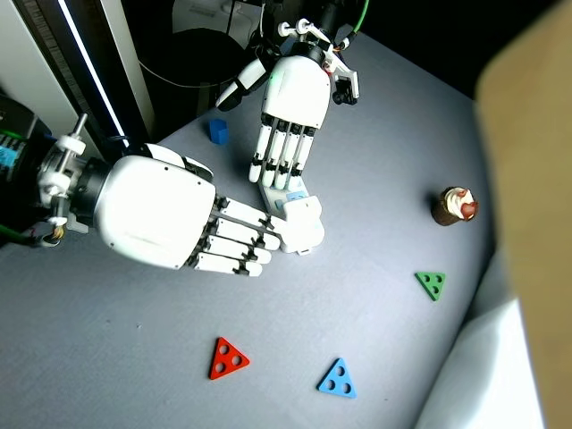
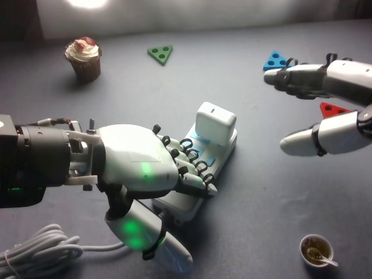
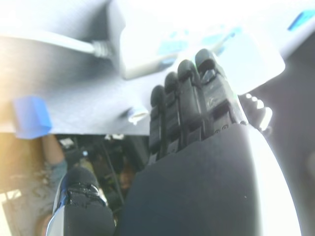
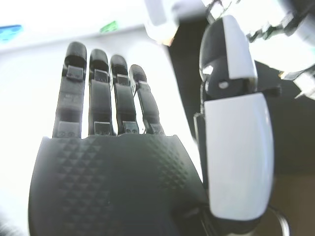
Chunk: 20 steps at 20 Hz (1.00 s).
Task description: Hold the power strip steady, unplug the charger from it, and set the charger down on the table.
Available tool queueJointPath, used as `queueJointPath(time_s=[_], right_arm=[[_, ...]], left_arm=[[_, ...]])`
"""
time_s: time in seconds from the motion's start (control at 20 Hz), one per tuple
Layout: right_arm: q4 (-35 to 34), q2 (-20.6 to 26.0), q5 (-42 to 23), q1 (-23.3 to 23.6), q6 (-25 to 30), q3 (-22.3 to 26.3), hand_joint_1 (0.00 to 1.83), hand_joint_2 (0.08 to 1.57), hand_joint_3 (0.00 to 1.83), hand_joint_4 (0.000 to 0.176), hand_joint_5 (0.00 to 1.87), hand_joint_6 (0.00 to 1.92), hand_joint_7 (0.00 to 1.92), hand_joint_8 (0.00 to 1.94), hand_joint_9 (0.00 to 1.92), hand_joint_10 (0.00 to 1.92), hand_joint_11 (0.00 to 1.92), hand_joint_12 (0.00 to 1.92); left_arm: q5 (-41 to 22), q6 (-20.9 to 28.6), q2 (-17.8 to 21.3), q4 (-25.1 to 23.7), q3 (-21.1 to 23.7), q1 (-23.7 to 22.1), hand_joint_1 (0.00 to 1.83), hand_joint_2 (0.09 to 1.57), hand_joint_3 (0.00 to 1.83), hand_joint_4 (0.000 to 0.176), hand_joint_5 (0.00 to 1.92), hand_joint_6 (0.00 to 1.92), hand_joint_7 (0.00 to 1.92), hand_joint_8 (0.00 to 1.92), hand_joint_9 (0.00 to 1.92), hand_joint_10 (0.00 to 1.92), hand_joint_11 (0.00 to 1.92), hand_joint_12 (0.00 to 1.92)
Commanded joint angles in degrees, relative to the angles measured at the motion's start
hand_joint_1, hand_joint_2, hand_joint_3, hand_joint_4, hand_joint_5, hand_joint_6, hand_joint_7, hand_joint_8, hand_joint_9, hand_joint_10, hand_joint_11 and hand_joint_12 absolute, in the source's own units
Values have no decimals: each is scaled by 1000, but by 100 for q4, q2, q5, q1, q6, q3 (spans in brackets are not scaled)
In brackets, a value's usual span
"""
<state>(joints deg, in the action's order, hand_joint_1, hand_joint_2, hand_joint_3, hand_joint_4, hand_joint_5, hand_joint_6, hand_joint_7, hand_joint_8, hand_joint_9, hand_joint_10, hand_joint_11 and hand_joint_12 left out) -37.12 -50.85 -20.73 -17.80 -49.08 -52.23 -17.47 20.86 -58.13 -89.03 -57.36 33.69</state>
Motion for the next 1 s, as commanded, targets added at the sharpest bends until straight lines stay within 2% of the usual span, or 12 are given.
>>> queueJointPath(time_s=[0.0, 0.2, 0.5, 0.65, 0.8, 0.95], right_arm=[[-81, 21, -486, 29, 33, -18, 1066, 1007, 0, 0, 240, 14, 290, 13, 317, 16, 316, 90], [-914, -80, -153, 54, 77, -67, 1048, 1031, 7, 0, 254, 12, 301, 10, 322, 9, 321, 96], [-1044, -409, -314, 26, -4, -145, 1029, 1033, 4, 0, 273, 9, 317, 8, 335, 8, 333, 104], [-1463, -725, -358, -12, -242, -397, 1026, 1106, 3, 0, 238, 0, 313, 1, 339, 1, 336, 131], [-1767, -1078, -362, 34, -340, -769, 1055, 1094, 0, 0, 235, 2, 312, 2, 334, 1, 327, 147], [-1891, -1356, -369, 102, -349, -1070, 1066, 1084, 0, 0, 262, 10, 339, 11, 369, 13, 360, 167]], left_arm=[[-109, 4, -51, 137, -30, -51, 0, 1011, 0, 0, 230, 3, 258, 2, 245, 4, 172, 130], [-92, 6, -65, 88, -57, -17, 0, 1006, 0, 0, 237, 4, 272, 5, 260, 7, 188, 131], [-49, 52, -134, 83, -64, 153, 0, 1007, 0, 0, 236, 1, 274, 3, 254, 2, 178, 120], [-22, 72, -183, 83, -95, 170, 0, 1009, 0, 0, 219, 0, 257, 0, 238, 0, 176, 112], [-36, 80, -198, 21, -103, 177, 0, 1013, 2, 0, 220, 4, 251, 4, 232, 4, 173, 106], [-82, 334, -224, -274, -103, 181, 0, 1009, 0, 0, 218, 5, 251, 6, 233, 6, 171, 102]])
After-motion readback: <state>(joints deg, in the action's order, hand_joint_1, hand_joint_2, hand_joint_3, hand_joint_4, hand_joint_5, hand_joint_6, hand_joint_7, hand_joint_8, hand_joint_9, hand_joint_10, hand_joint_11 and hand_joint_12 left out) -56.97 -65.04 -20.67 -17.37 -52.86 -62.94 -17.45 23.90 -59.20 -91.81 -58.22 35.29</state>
